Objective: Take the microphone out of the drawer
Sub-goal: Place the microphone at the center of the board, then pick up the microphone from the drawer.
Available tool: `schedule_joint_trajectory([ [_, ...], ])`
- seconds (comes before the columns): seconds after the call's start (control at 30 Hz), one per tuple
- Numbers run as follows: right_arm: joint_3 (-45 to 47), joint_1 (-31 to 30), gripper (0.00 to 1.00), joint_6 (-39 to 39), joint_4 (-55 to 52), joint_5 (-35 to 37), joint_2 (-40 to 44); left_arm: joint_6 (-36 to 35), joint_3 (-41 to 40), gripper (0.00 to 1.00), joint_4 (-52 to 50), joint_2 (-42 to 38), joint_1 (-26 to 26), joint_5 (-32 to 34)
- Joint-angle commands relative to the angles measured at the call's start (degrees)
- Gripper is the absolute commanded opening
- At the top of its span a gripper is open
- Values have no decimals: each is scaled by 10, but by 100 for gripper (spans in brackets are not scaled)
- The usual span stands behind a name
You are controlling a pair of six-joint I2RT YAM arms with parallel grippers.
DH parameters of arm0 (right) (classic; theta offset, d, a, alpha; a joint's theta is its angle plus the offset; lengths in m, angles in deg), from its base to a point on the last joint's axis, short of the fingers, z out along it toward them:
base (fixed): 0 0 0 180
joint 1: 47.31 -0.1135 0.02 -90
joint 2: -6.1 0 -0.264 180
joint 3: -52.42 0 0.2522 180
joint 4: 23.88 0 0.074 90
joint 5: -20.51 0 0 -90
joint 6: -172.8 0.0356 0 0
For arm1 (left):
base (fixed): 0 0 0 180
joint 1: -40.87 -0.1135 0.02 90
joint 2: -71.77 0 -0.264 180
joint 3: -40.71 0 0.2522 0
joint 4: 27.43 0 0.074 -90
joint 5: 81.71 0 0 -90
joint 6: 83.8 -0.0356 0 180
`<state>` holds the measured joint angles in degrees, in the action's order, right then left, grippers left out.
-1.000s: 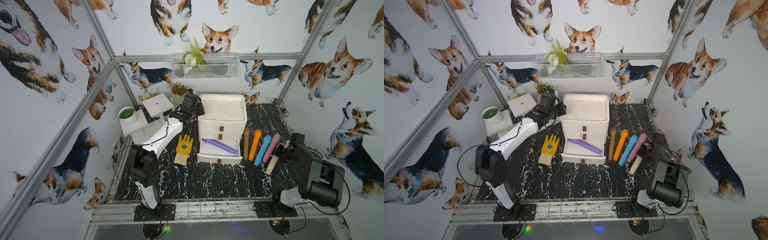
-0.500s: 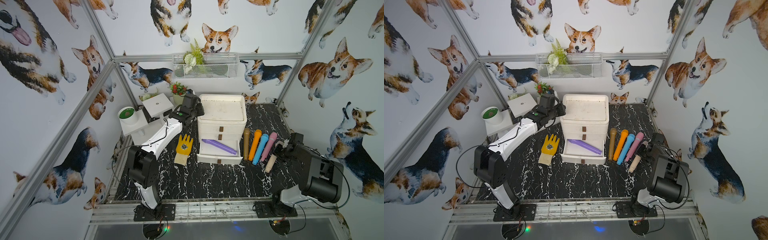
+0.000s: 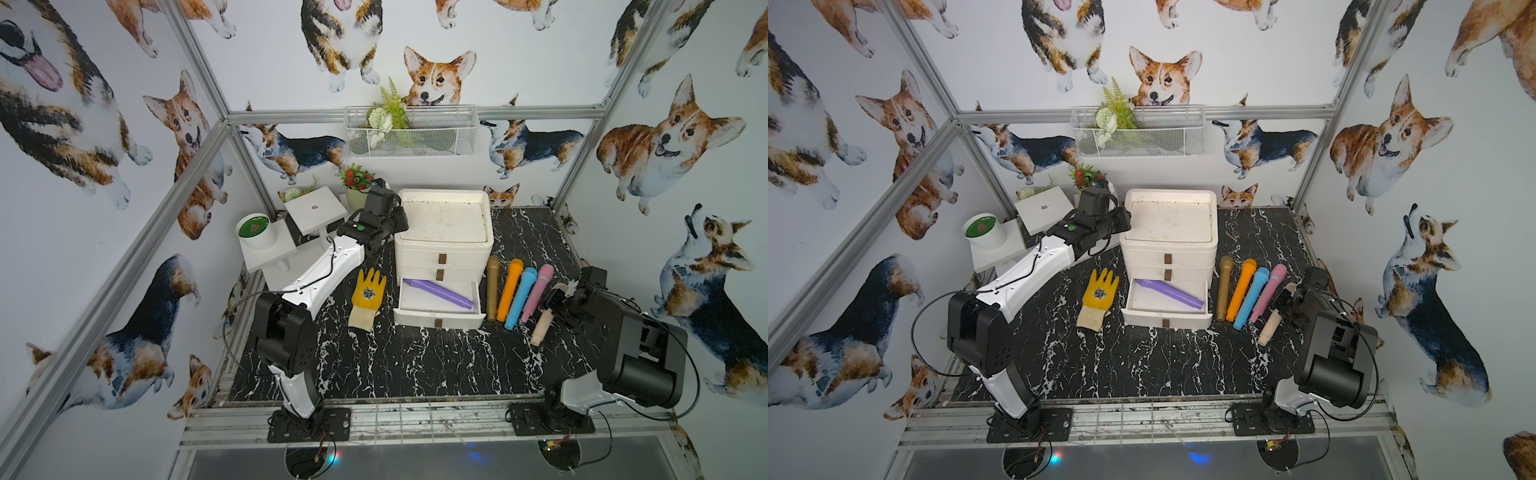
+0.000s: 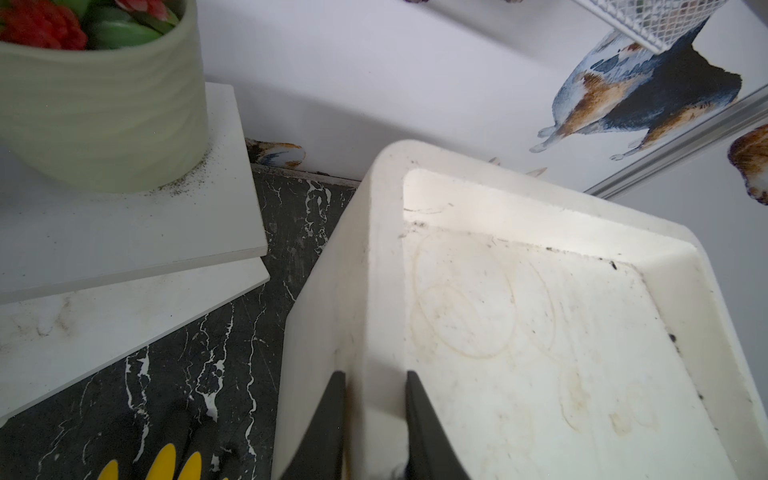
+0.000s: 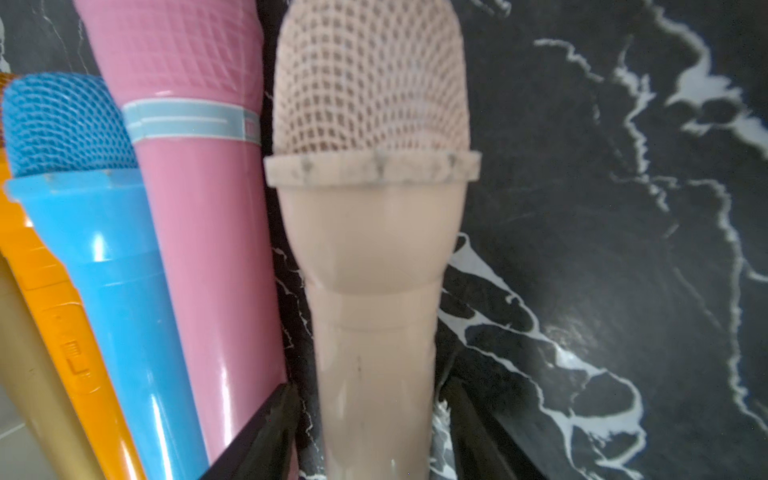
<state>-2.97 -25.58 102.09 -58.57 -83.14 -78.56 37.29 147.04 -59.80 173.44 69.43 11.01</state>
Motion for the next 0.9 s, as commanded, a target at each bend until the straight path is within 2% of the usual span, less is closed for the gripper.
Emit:
schedule_joint_trajectory([
  [0.0,-5,0,67,-1,-5,-8,9,29,-3,15,-174,11,-1,-27],
  [0.57,-17,0,70,-2,-41,8,72,29,-1,15,-167,24,-1,-33],
  [0.87,-45,0,70,-5,-73,-4,167,29,8,16,-169,33,-1,-33],
])
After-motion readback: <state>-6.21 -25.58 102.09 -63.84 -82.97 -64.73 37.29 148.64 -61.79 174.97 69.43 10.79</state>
